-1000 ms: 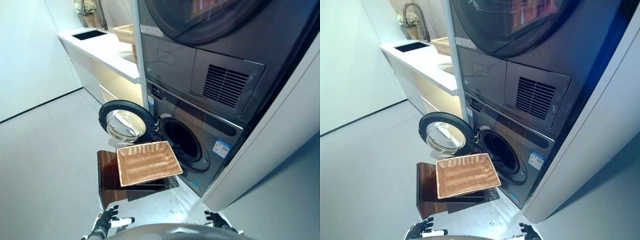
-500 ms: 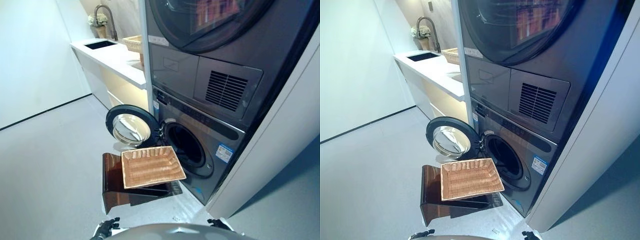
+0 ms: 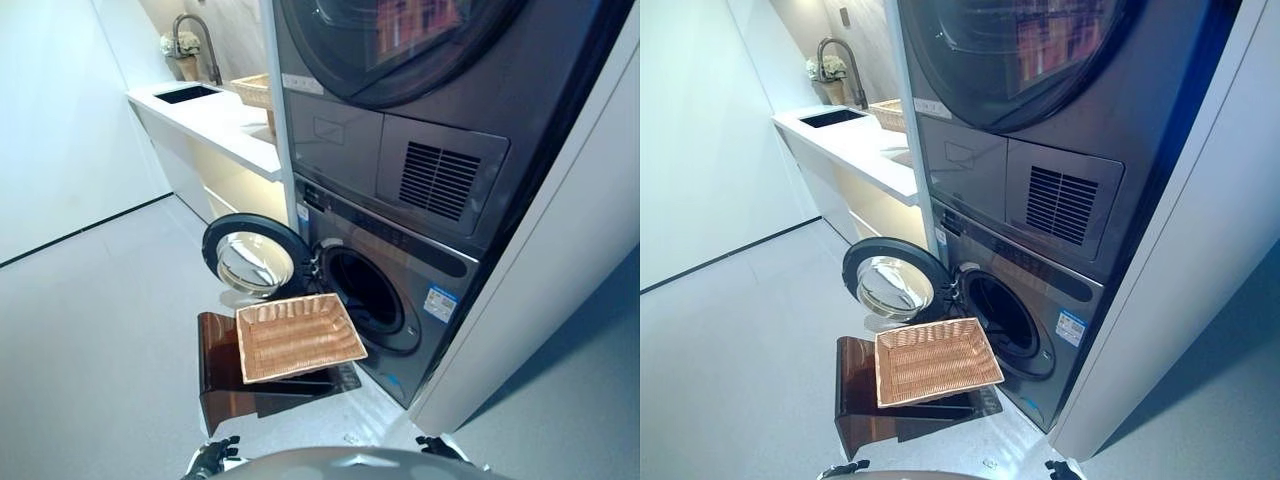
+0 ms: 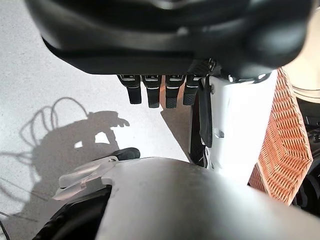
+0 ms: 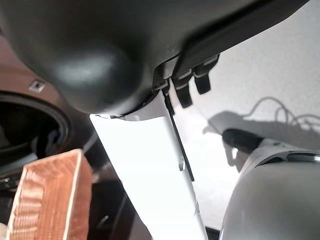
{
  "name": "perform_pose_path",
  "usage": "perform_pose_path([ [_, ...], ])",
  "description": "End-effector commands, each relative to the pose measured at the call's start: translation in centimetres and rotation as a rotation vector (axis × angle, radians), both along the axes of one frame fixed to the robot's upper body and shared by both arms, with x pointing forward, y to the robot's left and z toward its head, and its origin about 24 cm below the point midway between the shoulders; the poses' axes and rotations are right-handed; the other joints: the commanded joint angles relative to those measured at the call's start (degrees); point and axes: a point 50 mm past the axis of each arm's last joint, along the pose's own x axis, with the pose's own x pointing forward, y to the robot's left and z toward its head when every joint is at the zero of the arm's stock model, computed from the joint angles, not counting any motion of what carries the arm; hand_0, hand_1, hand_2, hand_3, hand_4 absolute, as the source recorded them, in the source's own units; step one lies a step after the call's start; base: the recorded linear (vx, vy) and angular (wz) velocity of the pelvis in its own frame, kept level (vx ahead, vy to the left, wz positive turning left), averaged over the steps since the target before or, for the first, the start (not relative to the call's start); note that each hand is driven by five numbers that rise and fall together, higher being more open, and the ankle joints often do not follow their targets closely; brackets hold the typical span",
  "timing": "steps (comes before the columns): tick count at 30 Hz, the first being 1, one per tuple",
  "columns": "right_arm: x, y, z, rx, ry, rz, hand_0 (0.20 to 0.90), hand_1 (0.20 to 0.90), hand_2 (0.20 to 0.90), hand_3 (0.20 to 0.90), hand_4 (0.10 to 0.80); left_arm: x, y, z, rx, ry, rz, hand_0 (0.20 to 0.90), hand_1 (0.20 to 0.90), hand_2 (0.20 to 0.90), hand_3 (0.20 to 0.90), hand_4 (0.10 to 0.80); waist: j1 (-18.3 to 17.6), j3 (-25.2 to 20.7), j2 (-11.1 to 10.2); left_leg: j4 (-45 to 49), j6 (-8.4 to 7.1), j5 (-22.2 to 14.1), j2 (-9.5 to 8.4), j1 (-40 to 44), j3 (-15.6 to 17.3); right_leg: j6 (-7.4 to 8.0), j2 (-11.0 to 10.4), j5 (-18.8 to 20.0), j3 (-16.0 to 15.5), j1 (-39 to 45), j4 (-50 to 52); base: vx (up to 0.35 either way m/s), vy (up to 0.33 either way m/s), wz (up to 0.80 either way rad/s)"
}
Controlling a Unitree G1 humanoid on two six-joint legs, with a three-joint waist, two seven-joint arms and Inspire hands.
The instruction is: Pick up the clothes and place them into the washing machine
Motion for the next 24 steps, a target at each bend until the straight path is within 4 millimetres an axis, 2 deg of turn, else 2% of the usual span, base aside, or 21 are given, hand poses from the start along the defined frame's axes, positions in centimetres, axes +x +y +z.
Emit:
perform_pose_path([
  [1,1.59,-1.46,0.52,-0.078,-0.006,0.012,0.9,0.9,0.9,0.9,0.8,5.01,-2.68,0.54,-0.059,-0.151,-0.037,0.9,0.9,0.9,0.9,0.8,0.54,1.98,-1.69,-0.15,-4.34,-4.87,0.68,2.58,-0.91,-0.12,-1.56,1.49,-1.43,1.34,-1.72,0.0,0.0,0.0],
  [24,1.32,-1.29,0.44,-0.071,0.003,0.026,0.9,0.9,0.9,0.9,0.8,4.97,-3.01,0.5,-0.083,-0.147,-0.026,0.9,0.9,0.9,0.9,0.8,0.34,2.0,-1.56,-0.15,-4.37,-4.99,0.91,2.27,-0.95,-0.48,-1.15,1.24,-1.28,1.03,-2.02,-0.001,0.0,0.01],
])
